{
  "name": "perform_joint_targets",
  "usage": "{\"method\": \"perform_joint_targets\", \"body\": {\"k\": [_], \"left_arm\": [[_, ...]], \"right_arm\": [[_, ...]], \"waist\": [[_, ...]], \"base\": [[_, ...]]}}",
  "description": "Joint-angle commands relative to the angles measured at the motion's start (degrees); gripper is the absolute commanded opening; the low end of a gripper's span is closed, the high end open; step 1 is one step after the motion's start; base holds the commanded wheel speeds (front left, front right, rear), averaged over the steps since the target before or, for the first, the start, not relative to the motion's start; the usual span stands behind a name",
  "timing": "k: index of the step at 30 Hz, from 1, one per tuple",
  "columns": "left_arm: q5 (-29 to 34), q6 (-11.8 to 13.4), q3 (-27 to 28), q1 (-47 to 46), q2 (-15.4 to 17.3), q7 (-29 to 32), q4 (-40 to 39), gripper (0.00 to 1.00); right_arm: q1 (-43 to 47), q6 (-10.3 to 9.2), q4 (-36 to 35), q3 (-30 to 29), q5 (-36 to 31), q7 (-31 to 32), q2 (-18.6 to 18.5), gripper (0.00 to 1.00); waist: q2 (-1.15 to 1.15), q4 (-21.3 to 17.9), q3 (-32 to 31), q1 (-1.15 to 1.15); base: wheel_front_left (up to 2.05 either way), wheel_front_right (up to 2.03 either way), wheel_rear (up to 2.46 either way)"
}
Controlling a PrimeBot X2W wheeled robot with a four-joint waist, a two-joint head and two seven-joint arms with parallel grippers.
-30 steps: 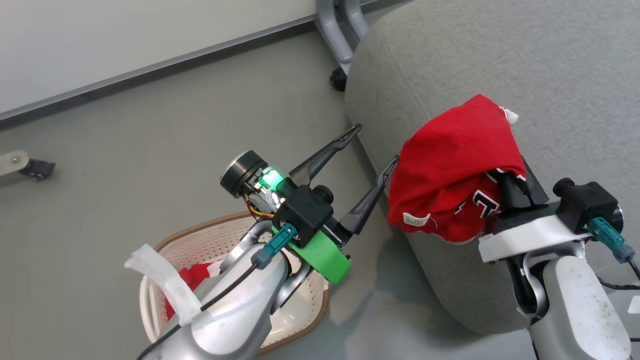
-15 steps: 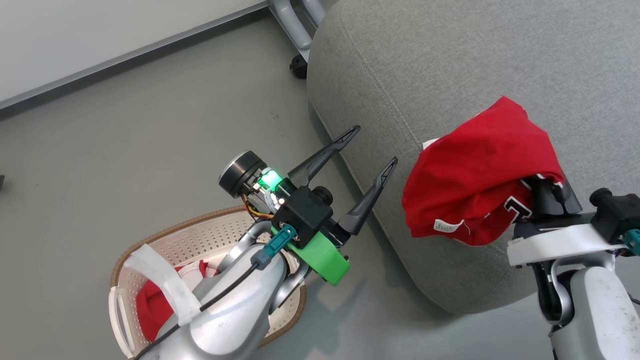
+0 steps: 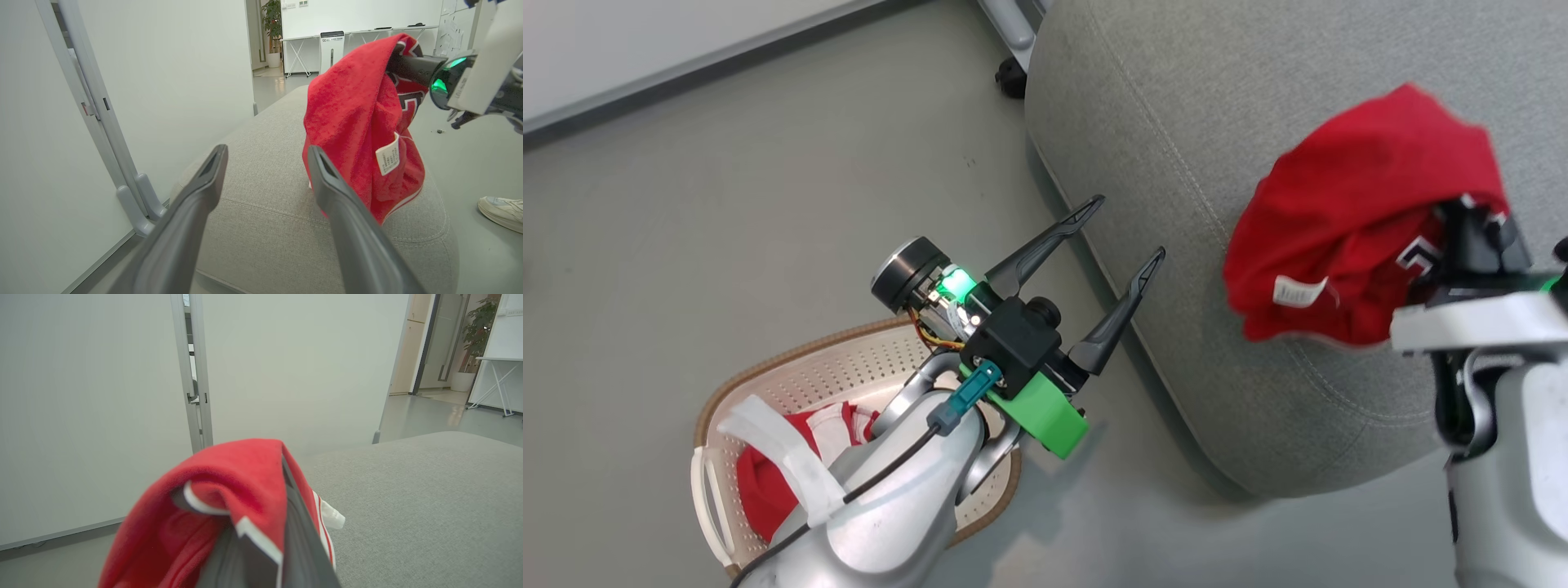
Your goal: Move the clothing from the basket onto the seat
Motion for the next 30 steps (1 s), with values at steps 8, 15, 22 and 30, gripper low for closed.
{"method": "perform_joint_targets", "body": {"k": [8, 15, 22, 30], "left_arm": [[1.52, -0.16, -0.53, -3.77, 1.35, -0.03, 0.48, 1.0], [1.98, -0.16, -1.66, -7.23, 2.45, -0.03, 0.74, 1.0], [2.43, -0.16, -1.76, -9.75, 3.36, -0.03, 0.66, 1.0], [2.74, -0.16, -2.38, -11.78, 3.56, -0.03, 0.52, 1.0]], "right_arm": [[-13.78, -0.02, -1.15, -4.72, -1.97, -0.12, -2.66, 0.0], [-25.74, -0.02, 1.18, -8.95, -2.15, -0.12, -7.52, 0.0], [-36.59, -0.03, 8.63, -11.92, -2.37, -0.12, -13.73, 0.0], [-42.06, -0.03, 18.35, -13.37, -1.62, -0.12, -16.2, 0.0]], "waist": [[0.0, 0.82, 9.01, 0.0], [0.0, 1.93, 16.22, 0.0], [0.0, 2.67, 21.04, 0.0], [0.0, 3.63, 24.56, 0.0]], "base": [[0.0, 0.0, 0.0], [0.0, 0.0, 0.0], [0.0, 0.0, 0.0], [0.0, 0.0, 0.0]]}}
